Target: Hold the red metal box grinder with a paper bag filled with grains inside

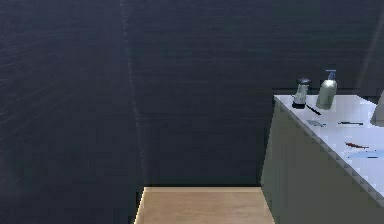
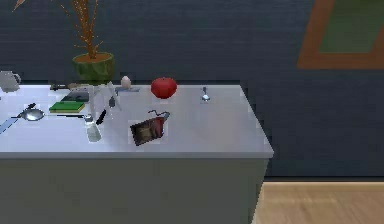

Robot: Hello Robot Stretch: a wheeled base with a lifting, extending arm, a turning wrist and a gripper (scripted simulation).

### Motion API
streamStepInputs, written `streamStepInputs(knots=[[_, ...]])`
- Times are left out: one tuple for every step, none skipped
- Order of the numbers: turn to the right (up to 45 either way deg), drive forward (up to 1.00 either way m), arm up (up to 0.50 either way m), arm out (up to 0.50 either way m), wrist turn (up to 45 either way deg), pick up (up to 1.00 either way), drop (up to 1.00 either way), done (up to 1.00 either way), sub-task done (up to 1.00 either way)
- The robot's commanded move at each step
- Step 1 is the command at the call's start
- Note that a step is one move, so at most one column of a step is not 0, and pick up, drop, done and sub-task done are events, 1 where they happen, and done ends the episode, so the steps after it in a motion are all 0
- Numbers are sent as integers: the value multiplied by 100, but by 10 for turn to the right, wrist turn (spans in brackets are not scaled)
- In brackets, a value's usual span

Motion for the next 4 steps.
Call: streamStepInputs(knots=[[0, 0, 38, 0, 0, 0, 0, 0, 0], [0, 0, 0, 32, 0, 0, 0, 0, 0], [0, 0, 0, 0, 450, 0, 0, 0, 0], [0, 0, 0, 0, 450, 0, 0, 0, 0]])
